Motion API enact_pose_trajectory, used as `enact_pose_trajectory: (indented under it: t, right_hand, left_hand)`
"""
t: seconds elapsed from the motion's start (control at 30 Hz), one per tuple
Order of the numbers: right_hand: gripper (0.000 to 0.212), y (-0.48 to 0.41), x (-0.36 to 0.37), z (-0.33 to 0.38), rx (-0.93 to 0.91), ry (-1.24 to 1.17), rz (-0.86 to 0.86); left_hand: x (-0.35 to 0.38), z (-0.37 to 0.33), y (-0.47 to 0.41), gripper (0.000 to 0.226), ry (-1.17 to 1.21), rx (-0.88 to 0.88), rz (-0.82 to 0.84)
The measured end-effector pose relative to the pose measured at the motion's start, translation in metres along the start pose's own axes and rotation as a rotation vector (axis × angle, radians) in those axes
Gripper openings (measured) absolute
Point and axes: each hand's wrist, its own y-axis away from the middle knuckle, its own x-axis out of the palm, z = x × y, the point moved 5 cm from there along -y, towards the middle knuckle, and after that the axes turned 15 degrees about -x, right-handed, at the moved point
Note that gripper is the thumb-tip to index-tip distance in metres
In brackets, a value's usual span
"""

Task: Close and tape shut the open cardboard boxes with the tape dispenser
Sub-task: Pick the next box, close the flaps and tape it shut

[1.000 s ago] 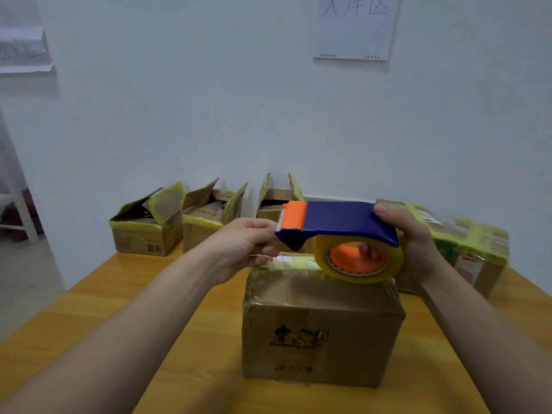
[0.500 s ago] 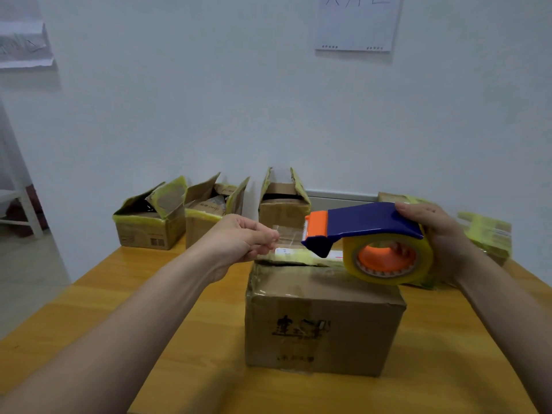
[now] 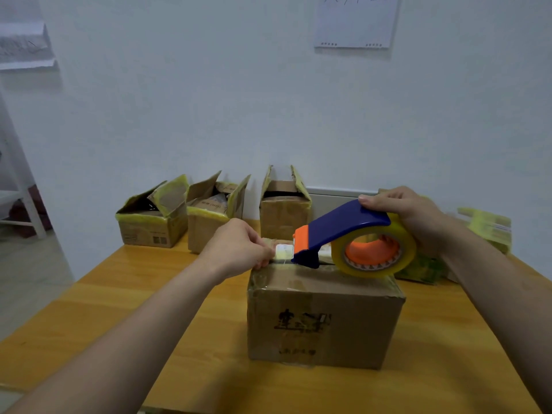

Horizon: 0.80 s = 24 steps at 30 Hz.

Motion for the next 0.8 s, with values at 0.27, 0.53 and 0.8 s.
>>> enact_pose_trajectory:
  t: [0.27, 0.53, 0.8]
  right_hand:
    - [0.047, -0.006, 0.006, 0.003, 0.020, 0.081, -0.032]
    - [0.041, -0.014, 0.010, 0.004, -0.003, 0.198, -0.056]
    - [0.038, -0.016, 0.013, 0.003, 0.007, 0.191, -0.036]
  left_hand:
    - [0.001, -0.003, -0.010, 0.019, -0.056, -0.079, 0.086]
    - [0.004, -0.014, -0.015, 0.013, -0.191, -0.080, 0.087]
    - [0.009, -0.017, -0.016, 0.014, -0.278, -0.032, 0.033]
